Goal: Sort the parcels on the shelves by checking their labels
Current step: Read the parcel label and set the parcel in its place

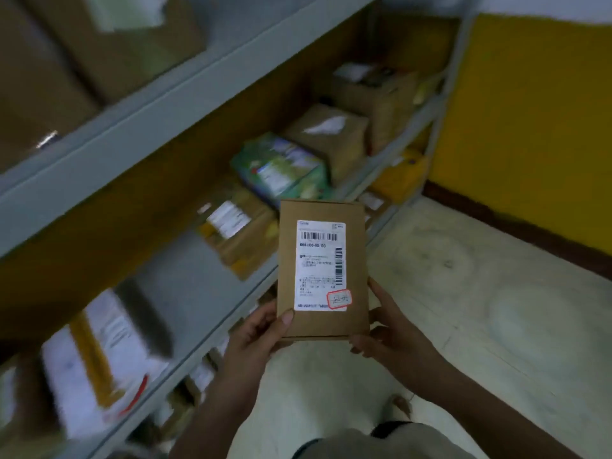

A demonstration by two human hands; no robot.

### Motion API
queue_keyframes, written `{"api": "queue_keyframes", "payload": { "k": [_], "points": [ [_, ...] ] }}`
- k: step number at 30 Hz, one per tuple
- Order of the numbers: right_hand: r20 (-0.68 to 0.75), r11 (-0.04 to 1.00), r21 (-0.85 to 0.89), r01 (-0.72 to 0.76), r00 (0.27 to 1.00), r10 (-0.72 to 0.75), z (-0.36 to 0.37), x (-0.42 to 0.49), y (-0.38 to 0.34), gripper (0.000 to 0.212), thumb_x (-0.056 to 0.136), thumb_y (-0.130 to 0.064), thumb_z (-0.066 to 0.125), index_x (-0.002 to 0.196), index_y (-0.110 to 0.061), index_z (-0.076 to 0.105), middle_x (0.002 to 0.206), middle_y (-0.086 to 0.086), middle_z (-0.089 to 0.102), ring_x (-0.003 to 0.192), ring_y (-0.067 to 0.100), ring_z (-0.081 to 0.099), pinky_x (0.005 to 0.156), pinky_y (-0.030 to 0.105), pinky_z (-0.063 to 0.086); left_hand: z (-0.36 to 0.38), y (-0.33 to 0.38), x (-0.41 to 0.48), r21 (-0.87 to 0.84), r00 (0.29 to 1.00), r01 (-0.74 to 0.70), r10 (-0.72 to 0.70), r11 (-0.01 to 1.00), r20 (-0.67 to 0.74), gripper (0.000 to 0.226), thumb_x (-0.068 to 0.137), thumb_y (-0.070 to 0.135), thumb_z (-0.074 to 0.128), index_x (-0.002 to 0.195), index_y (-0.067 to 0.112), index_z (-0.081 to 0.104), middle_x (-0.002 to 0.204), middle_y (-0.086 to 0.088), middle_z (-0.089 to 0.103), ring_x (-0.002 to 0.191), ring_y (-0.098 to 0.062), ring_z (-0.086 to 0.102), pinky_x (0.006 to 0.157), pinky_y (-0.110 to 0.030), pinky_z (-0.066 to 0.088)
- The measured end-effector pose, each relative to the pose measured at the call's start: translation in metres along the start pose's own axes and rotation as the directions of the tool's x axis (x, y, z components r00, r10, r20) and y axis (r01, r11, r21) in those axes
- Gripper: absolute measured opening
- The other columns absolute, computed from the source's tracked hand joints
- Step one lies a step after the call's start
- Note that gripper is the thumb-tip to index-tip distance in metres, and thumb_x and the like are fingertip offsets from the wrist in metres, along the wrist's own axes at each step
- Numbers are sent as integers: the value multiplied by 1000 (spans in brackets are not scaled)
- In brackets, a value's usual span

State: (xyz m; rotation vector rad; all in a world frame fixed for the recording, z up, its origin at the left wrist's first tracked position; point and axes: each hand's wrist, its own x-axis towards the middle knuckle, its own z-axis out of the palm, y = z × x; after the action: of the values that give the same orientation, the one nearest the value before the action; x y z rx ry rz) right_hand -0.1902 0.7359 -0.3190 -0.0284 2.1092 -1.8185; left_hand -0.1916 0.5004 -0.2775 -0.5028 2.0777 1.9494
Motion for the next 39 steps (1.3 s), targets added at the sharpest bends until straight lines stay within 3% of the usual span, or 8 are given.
{"api": "queue_keyframes", "payload": {
  "k": [8,12,16,22,24,27,34,39],
  "points": [
    [-448,998,6,66,892,-56,-188,-48,-4,88,93,-24,69,154,-53,13,96,-1,65,88,20,71,85,34,59,218,71,81,105,891,-148,86,983,445,44,84,36,67,125,23,69,119,6,76,108,-12,72,85,-28,54],
    [-633,996,18,90,772,-59,-239,-78,10,86,93,-16,69,152,-56,21,90,-7,61,77,24,68,80,37,60,299,86,92,150,794,-221,89,964,602,26,92,18,67,116,27,70,103,17,78,95,0,73,73,-13,56],
    [-770,991,77,114,638,-13,-283,-91,32,85,94,-12,69,150,-58,24,89,-14,59,71,20,64,74,35,60,373,95,114,167,714,-246,62,955,697,41,88,2,68,124,20,67,107,5,79,103,-12,74,81,-23,60],
    [-880,988,102,114,473,36,-377,-84,54,83,93,-18,69,150,-58,24,88,-14,61,70,19,63,70,34,59,496,111,158,156,520,-330,41,931,853,50,84,14,79,131,24,67,124,-1,74,119,-22,68,100,-47,52],
    [-908,990,95,101,417,45,-412,-83,56,82,93,-18,69,150,-58,25,90,-11,62,70,23,62,70,34,59,546,120,173,158,469,-367,36,917,882,53,80,26,81,130,31,67,126,4,73,121,-17,67,99,-42,52],
    [-945,991,108,79,319,78,-465,-92,50,83,93,-20,71,150,-59,25,91,-5,63,73,31,63,70,40,60,623,136,180,144,385,-400,23,905,923,50,81,20,74,129,30,65,123,14,73,121,-7,65,98,-26,53],
    [-1000,997,11,-80,15,12,-571,-160,41,86,90,-35,70,151,-60,14,95,-7,65,72,20,66,72,47,58,807,172,142,26,45,-503,-3,864,999,49,87,4,66,130,27,61,120,18,73,116,-1,67,88,-12,53],
    [-992,985,-28,-169,-113,-48,-651,-228,59,89,86,-49,61,154,-55,5,103,-37,59,88,3,66,81,32,59,935,165,84,-63,-97,-533,13,844,995,50,87,8,66,131,30,60,119,18,73,116,-1,67,87,-11,54]
  ]
}}
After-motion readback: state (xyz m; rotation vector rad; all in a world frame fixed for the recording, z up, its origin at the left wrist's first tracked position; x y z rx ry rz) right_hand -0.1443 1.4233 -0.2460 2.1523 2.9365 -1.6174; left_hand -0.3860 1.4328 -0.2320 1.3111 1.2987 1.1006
